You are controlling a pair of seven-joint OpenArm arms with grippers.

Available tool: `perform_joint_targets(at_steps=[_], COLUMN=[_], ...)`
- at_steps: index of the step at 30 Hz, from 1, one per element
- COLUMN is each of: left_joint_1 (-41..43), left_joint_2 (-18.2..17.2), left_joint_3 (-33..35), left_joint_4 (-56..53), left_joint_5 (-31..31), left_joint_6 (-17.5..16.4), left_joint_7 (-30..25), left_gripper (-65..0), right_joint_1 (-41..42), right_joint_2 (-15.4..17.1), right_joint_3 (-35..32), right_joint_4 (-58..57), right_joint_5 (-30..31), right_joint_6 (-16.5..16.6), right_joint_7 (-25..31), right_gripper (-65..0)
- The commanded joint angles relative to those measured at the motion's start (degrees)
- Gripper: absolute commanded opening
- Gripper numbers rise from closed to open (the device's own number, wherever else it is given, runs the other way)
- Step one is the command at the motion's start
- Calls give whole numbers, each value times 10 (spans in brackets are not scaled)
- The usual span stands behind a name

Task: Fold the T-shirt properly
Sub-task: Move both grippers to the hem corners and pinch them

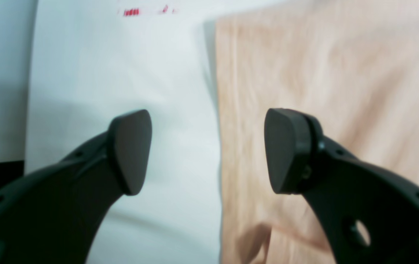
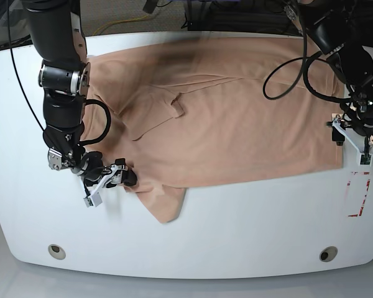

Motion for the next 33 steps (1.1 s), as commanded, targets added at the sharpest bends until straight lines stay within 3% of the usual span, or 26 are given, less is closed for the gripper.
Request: perform_joint_targets(at_steps=[1, 4, 9, 12, 22, 33], left_joint_1=[-32, -59, -101, -108, -162, -204], left_joint_2=[-17, -26, -29, -40, -71, -87], left_joint_3=[-1, -1, 1, 2, 3, 57], left_joint_4=[-6, -32, -105, -152, -342, -461], left_joint_5=[-4, -4, -4, -4, -4, -7], left_joint_6=[4, 11, 76, 86, 89, 89], left_joint_7=[-12, -14, -62, -98, -183, -211], left_gripper=[-203, -203, -203, -203, -203, -203], right_joint_1=[0, -1, -10, -11, -13, -12], right_joint_2=[6, 6, 6, 5, 5, 5], right_joint_3=[0, 0, 0, 0, 0, 0], right_joint_4=[6, 6, 5, 5, 6, 6], right_joint_5=[-3, -3, -3, -3, -3, -3], right_joint_6=[-2, -2, -2, -2, -2, -2], right_joint_7=[10, 20, 21, 21, 22, 22], right_gripper=[-189, -298, -558, -642, -650, -650])
